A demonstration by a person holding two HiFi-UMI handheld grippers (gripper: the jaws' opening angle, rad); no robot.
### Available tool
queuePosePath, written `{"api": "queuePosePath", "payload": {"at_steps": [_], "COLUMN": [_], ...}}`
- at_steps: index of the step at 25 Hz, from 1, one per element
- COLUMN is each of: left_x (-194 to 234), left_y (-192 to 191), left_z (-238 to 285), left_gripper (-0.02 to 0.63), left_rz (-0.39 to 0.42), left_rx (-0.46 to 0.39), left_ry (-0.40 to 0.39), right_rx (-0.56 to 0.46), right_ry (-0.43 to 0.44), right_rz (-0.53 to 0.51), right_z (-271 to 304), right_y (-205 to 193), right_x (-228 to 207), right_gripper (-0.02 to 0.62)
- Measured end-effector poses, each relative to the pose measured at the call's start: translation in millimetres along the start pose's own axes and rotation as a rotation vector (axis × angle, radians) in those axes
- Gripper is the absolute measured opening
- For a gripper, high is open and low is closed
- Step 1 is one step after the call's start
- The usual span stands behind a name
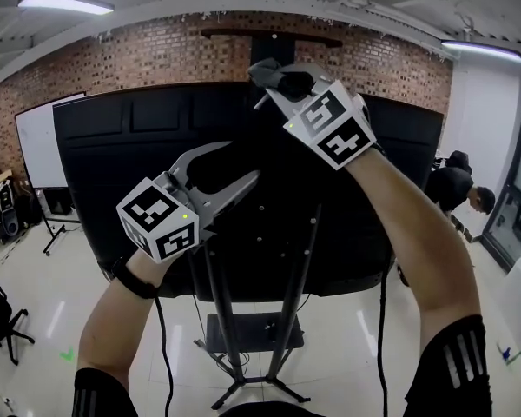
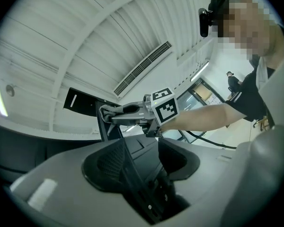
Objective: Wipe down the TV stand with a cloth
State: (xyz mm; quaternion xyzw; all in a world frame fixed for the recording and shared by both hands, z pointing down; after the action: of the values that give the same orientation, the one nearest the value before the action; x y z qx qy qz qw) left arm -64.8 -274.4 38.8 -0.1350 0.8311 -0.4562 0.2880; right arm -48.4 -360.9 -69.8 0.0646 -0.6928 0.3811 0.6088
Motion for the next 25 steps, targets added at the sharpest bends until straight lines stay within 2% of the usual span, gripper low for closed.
{"api": "queuePosePath", "payload": {"at_steps": [11,17,22,25], "left_x": [-20.1,-25.6,-32.4,-35.8], "left_y": [-37.3,-51.1,-63.4,-78.5], "left_z": [-14.7,-24.1,-35.6,-43.8], "left_gripper": [0.244,0.244,0.244,0.244], "left_rz": [-0.043,-0.088,-0.108,-0.126], "left_rx": [0.027,0.048,0.057,0.073], "left_ry": [-0.002,0.005,0.005,0.008], "right_rx": [0.098,0.152,0.184,0.23], "right_ry": [0.057,0.128,0.19,0.243], "right_rz": [-0.103,-0.141,-0.047,-0.036], "right_z": [5.1,9.3,13.0,17.9], "right_y": [-39.1,-53.4,-63.3,-75.2], "right_x": [66.1,104.9,133.1,159.5], "right_gripper": [0.057,0.055,0.054,0.054]}}
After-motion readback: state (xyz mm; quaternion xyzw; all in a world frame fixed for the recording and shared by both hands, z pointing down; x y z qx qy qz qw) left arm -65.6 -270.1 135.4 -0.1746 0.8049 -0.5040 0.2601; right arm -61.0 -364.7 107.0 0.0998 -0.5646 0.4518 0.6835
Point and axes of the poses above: the fingertips, and each gripper's own axes: z forward along the fingers, x to its left, y out of its top, the point moved 1 cm from there along -z, backward along the fingers, and after that the axes turned 14 degrees about y, right-handed, at the moved point
